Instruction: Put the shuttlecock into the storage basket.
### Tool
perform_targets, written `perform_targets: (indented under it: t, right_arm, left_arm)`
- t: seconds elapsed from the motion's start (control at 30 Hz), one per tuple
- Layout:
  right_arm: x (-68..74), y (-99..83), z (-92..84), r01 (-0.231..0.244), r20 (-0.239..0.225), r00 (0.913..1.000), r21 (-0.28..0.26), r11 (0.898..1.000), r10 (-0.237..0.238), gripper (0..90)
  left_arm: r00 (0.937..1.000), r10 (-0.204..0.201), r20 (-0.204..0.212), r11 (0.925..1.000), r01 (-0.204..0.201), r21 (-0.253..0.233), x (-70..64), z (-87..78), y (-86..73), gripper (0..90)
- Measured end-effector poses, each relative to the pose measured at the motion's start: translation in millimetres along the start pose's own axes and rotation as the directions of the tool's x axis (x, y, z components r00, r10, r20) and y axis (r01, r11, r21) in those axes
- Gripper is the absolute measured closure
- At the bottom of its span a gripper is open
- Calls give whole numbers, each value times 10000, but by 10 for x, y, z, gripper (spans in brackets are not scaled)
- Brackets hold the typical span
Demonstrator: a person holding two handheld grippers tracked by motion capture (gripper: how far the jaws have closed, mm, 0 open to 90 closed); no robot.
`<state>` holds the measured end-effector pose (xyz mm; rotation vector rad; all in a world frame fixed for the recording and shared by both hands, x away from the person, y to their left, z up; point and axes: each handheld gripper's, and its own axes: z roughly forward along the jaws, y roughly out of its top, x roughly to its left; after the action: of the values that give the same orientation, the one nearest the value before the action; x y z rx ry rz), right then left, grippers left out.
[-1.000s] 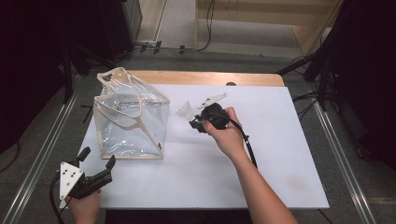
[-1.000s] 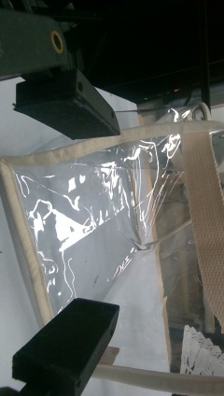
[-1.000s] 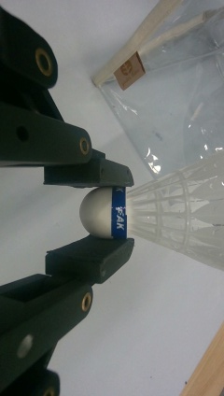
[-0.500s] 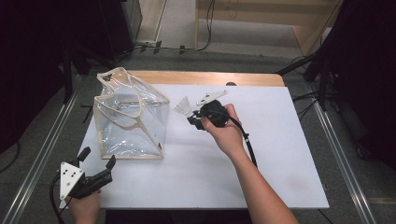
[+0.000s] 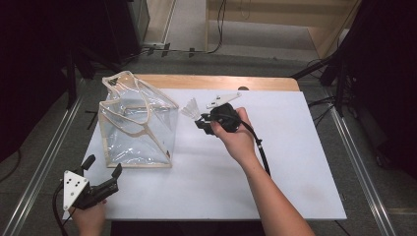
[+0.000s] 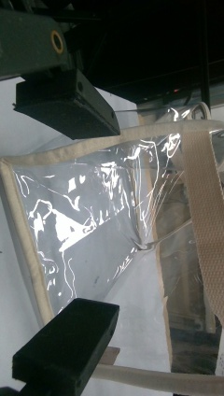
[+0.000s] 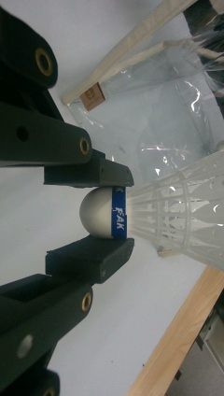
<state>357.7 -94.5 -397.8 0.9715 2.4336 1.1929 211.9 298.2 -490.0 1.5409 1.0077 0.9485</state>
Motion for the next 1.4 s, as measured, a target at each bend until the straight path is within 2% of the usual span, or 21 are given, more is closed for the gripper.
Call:
perform_targets:
  t: [0.27, 0.5, 0.77, 1.4]
  right_arm:
    - [26, 53, -44, -62, -88, 9999, -295, 9995, 59, 623]
    - [43, 81, -66, 68, -155, 9998, -575, 9983, -78, 623]
    - [68, 103, -63, -41, -338, 9994, -765, 9971, 15, 623]
    - [124, 157, -105, 42, -620, 9980, -1555, 9878, -140, 623]
  left_arm:
    - [10000, 4, -2, 10000, -4, 4, 0, -1, 0, 132]
    - [10000, 4, -3, 10000, -4, 7, 0, 0, 0, 133]
    - [10000, 3, 8, 10000, -3, 10, 2, -2, 1, 133]
    - [10000, -2, 9, 10000, 2, 4, 3, -2, 0, 133]
